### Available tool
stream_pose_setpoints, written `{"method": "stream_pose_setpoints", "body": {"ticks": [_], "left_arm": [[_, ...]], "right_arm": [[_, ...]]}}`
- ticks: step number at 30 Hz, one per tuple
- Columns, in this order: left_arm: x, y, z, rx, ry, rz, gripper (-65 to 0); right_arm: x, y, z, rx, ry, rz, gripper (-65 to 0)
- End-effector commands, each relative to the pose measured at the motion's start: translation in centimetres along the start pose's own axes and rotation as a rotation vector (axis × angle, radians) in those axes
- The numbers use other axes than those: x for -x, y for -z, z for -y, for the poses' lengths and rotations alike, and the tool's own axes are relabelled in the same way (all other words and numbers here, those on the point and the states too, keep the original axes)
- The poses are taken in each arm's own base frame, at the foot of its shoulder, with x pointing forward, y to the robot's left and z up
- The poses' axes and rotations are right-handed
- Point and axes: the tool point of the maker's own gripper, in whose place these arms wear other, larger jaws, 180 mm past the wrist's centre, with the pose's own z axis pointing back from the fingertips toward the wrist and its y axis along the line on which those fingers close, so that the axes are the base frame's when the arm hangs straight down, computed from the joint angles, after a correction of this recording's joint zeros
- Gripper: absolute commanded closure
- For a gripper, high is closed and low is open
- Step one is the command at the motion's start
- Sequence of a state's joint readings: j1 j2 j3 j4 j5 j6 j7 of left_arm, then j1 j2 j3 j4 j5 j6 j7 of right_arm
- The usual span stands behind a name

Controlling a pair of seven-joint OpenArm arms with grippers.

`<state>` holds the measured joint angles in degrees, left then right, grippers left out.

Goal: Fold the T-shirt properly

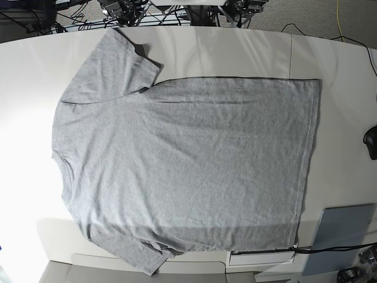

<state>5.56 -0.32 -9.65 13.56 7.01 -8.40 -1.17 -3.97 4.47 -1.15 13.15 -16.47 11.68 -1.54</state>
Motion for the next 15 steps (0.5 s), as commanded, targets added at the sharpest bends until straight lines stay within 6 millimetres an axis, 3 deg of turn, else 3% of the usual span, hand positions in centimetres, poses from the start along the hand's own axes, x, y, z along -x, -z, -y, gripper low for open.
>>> {"method": "stream_pose_setpoints", "body": {"ticks": [1,8,15], "left_arm": [[-0.1,0.0,0.3,0.01,0.0,0.005,-19.6],[1.0,-0.1,0.4,0.013,-0.004,-0.012,-19.6],[3.8,-1.0,0.0,-0.002,-0.004,-0.011,-19.6]], "right_arm": [[0.1,-0.1,0.2,0.0,0.004,0.006,-17.5],[1.9,-0.2,-0.3,-0.007,0.01,-0.026,-17.5],[6.8,-1.3,1.4,0.023,0.084,-0.078,-17.5]]}}
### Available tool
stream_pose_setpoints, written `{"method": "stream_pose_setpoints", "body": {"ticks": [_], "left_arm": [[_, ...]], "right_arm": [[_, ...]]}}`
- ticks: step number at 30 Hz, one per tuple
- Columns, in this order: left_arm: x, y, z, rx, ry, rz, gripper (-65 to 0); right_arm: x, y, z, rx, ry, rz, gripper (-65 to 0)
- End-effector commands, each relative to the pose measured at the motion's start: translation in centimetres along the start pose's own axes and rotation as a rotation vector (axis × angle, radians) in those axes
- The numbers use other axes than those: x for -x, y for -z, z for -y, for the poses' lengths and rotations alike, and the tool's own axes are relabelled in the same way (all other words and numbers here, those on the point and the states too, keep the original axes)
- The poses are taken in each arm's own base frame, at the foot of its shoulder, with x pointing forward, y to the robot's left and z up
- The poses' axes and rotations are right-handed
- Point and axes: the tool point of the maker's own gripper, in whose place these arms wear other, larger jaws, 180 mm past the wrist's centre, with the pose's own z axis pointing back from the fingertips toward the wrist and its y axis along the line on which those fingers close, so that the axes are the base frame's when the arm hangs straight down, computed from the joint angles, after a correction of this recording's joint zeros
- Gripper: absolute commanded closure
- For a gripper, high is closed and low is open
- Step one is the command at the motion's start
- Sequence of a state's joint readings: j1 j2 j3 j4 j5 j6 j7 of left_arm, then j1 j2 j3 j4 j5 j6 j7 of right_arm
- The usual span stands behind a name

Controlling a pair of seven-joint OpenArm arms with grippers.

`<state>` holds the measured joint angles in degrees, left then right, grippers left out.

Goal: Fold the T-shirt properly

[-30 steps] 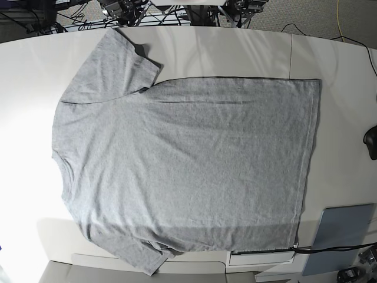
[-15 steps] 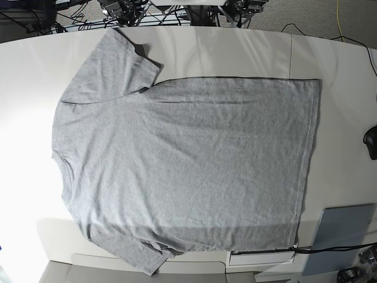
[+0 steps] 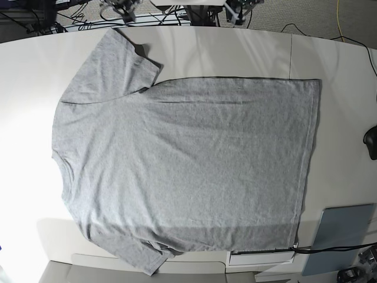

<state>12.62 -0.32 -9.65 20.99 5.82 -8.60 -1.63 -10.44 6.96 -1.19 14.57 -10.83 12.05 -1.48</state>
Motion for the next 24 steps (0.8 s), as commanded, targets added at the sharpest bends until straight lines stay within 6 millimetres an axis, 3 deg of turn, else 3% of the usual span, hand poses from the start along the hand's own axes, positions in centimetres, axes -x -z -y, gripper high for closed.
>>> {"method": "stream_pose_setpoints", "body": {"ticks": [1,8,15,19,24], "left_arm": [[1.4,-0.3,0.2,0.006,0.019,-0.023,-19.6],[3.9,-2.9,-1.0,-0.015,0.047,-0.026,-19.6],[4.6,-7.9,-1.7,0.081,0.041,0.015,-19.6],[3.4,-12.1,-3.6,0.043,0.142,0.087,-19.6],[-0.5,-18.0,-4.5,0.009,0.323,0.211,-19.6]], "right_arm": [[0.8,-0.4,1.2,0.018,0.01,-0.001,-17.5],[4.8,-3.0,4.7,0.083,-0.045,-0.01,-17.5],[5.8,-8.2,5.3,0.004,-0.047,0.052,-17.5],[4.7,-12.6,6.1,-0.005,-0.119,0.134,-17.5],[2.2,-17.9,5.6,-0.021,-0.289,0.206,-17.5]]}}
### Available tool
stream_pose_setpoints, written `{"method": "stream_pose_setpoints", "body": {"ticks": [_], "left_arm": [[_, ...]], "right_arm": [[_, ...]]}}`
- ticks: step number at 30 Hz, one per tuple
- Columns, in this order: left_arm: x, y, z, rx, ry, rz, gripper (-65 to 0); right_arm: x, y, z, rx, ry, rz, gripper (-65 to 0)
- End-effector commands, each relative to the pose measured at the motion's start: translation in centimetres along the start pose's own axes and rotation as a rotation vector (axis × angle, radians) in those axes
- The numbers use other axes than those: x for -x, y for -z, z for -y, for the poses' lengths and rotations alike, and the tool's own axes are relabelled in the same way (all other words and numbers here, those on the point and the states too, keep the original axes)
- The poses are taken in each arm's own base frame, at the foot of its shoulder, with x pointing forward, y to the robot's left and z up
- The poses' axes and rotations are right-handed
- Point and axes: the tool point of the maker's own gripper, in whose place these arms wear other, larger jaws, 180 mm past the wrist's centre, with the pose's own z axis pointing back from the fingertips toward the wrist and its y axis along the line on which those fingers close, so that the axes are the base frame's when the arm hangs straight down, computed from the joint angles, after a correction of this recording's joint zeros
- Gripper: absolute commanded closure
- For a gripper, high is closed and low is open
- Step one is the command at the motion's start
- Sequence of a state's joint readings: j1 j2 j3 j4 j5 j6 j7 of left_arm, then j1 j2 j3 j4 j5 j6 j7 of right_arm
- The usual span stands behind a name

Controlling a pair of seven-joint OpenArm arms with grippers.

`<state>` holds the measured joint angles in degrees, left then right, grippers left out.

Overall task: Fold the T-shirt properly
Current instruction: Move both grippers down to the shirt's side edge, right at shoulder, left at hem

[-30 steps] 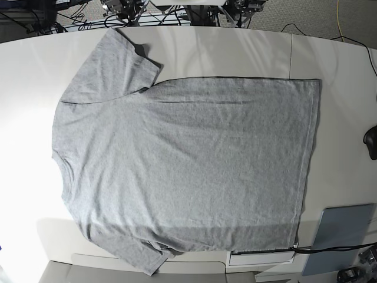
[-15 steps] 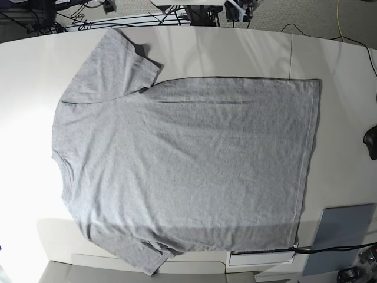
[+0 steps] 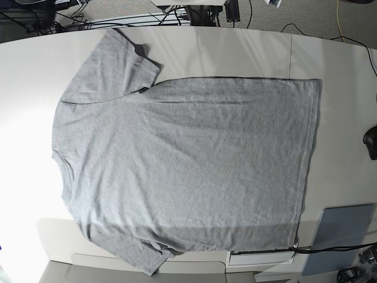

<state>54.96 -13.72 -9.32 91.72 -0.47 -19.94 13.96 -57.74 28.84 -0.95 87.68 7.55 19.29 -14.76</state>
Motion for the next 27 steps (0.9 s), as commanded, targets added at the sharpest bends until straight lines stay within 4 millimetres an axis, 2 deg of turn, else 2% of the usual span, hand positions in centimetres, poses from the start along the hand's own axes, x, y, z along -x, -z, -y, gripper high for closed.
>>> {"method": "stream_pose_setpoints", "body": {"ticks": [1,6,9,12,15,16,20,23,27], "left_arm": [[-2.3,-1.3,-0.7,-0.02,0.055,0.072,-19.6],[-9.7,-5.8,-4.0,-0.224,0.312,0.218,-19.6],[-14.0,-7.9,-5.0,-0.314,0.453,0.3,-19.6],[-17.1,-8.9,-5.8,-0.368,0.569,0.36,-19.6],[-19.6,-8.6,-6.7,-0.398,0.652,0.391,-20.0],[-20.4,-8.4,-6.9,-0.4,0.67,0.402,-22.2],[-22.4,-7.1,-7.6,-0.379,0.708,0.416,-33.7],[-22.5,-5.7,-8.9,-0.362,0.737,0.386,-34.6],[-22.3,-4.6,-12.5,-0.395,0.764,0.321,-34.6]], "right_arm": [[-1.0,-1.2,0.4,0.009,-0.025,0.027,-17.5],[-6.3,-5.1,2.9,0.109,-0.091,0.126,-17.5],[-9.8,-7.3,5.0,0.189,-0.128,0.191,-17.5],[-13.0,-9.6,6.9,0.273,-0.169,0.245,-17.5],[-15.2,-11.5,8.9,0.378,-0.23,0.245,-17.5],[-15.7,-11.9,9.6,0.411,-0.248,0.241,-17.5],[-17.0,-12.6,11.1,0.486,-0.297,0.218,-19.1],[-17.1,-12.3,11.1,0.471,-0.316,0.188,-23.6],[-17.1,-12.3,11.3,0.475,-0.314,0.182,-23.7]]}}
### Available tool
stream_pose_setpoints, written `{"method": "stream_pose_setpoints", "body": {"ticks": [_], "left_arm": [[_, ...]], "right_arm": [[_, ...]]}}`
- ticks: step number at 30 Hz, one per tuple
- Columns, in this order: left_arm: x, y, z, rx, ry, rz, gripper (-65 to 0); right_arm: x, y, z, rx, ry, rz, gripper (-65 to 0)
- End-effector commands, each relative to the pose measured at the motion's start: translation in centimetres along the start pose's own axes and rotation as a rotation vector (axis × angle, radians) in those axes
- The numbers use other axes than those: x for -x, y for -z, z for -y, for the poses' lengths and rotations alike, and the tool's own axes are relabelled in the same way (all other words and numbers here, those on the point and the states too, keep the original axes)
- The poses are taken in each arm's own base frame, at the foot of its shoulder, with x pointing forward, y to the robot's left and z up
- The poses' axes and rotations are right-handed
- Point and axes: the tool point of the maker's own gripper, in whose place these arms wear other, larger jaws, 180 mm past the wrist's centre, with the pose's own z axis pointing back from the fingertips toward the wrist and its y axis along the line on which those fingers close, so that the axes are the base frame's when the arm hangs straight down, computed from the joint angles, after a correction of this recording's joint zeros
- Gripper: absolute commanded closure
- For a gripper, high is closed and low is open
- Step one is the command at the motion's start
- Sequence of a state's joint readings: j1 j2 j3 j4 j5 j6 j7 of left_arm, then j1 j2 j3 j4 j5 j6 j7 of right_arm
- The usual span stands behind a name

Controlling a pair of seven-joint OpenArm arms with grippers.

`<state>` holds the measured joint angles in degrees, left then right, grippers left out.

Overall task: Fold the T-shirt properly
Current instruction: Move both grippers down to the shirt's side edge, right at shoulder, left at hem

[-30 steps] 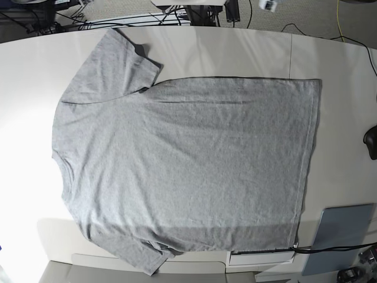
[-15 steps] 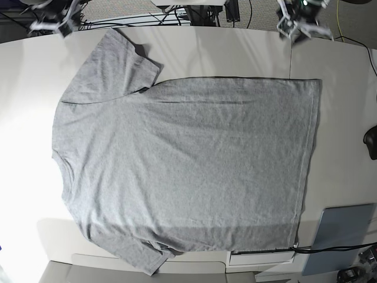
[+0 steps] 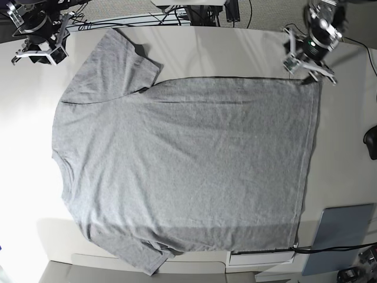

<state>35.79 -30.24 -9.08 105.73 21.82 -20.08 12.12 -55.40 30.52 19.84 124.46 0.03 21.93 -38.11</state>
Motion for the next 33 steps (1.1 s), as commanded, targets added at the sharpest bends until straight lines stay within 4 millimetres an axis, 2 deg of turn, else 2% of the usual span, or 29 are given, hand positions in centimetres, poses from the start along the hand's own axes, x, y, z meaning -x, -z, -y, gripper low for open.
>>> {"method": "stream_pose_setpoints", "body": {"ticks": [1,5,9,15,23,29,33], "left_arm": [[0.4,0.0,-1.4,-0.025,0.027,-0.003,-34.6],[2.7,1.0,-3.2,-0.028,0.061,-0.041,-34.6],[4.0,1.6,-3.9,-0.022,0.068,-0.067,-34.6],[3.1,1.9,-3.5,0.025,0.08,-0.014,-34.6],[2.7,2.9,-4.3,0.045,0.036,0.007,-34.5],[3.8,4.6,-4.0,0.084,0.033,-0.026,-33.4],[4.7,5.2,-3.1,0.119,0.127,-0.069,-31.9]], "right_arm": [[-0.5,-0.3,0.5,0.015,-0.011,0.017,-23.7],[-1.0,-0.3,0.5,0.016,-0.011,0.045,-23.7],[-1.5,-0.1,0.9,0.029,-0.008,0.061,-23.7],[-2.6,0.1,2.0,0.06,-0.002,0.09,-23.7],[-2.9,0.2,2.4,0.071,0.001,0.098,-23.7],[-2.7,0.2,2.3,0.071,0.001,0.089,-23.7],[-2.6,0.2,2.3,0.071,0.001,0.083,-23.7]]}}
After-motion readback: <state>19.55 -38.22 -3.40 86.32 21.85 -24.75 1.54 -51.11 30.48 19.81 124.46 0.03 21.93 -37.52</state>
